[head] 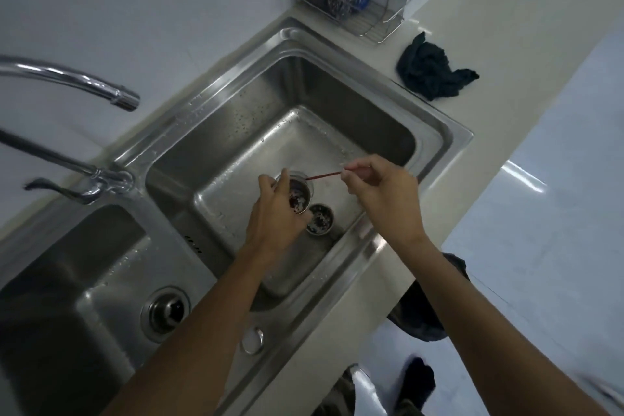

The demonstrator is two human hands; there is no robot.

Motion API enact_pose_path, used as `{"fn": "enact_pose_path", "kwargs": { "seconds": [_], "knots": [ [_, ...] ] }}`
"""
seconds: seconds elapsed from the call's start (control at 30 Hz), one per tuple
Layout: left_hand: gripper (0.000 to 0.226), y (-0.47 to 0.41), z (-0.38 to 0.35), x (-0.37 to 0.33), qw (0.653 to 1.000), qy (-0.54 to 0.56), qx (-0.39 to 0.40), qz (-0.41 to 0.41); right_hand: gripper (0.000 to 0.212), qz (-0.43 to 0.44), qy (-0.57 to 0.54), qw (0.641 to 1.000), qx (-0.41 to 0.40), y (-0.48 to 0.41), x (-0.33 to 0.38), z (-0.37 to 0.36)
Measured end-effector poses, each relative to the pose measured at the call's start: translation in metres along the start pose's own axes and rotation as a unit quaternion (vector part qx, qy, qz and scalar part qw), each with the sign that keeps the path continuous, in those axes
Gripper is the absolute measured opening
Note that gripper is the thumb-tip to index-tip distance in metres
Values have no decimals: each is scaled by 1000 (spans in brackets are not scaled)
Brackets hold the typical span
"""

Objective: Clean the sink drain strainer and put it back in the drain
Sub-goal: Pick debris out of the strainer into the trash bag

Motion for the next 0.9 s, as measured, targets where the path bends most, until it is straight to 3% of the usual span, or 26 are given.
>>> {"fn": "enact_pose_path", "kwargs": {
  "seconds": [0.17, 0.43, 0.67, 0.9],
  "knots": [
    [106, 18, 11, -71, 997, 36, -39, -47, 8, -7, -117, 990, -76, 24, 16, 73],
    [110, 64, -19, -214, 980, 77, -62, -170, 10, -1, -161, 959, -234, 96, -12, 207],
    [82, 135, -123, -285, 959, 100, 16, -264, 6, -56, -108, 938, -326, 191, -91, 280],
    [68, 157, -296, -249, 963, 105, 108, -222, 13, -119, 0, 955, -272, 251, -247, 250]
  ]
}}
Point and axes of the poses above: each hand's wrist, its own y-axis away from the middle knuckle, its own z-axis out of the back of the hand, x = y × z, the point moved 7 cm from there along -y, towards the middle knuckle, and after that the axes turned 5 degrees about z, right-handed, at the moved point
